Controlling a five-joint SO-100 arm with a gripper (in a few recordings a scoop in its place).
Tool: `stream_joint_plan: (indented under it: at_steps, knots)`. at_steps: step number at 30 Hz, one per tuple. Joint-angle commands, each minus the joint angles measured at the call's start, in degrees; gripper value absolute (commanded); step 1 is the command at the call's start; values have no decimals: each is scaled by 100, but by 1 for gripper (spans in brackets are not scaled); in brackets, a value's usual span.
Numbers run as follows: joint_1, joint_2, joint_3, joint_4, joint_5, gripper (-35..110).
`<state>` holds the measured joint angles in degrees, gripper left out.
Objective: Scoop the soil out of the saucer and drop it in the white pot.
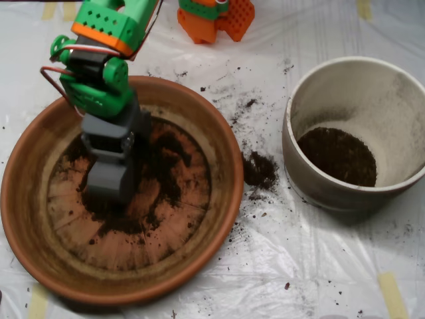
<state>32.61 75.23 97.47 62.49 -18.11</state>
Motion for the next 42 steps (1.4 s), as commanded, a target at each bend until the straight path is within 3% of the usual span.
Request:
stream_joint_plan:
  at_steps: [1, 10, 17, 27, 36, 42]
  knots:
    - [62, 756, 1151, -343, -193, 24]
    - [-44, 2145, 2646, -1397, -527, 18]
    - [-62, 2760, 3190, -1679, -817, 0]
    - [-316, 3489, 2865, -1204, -290, -1]
    - [-1107, 4500, 2153, -1187, 686, -1]
    - [-1802, 4896, 1327, -940, 747, -1]
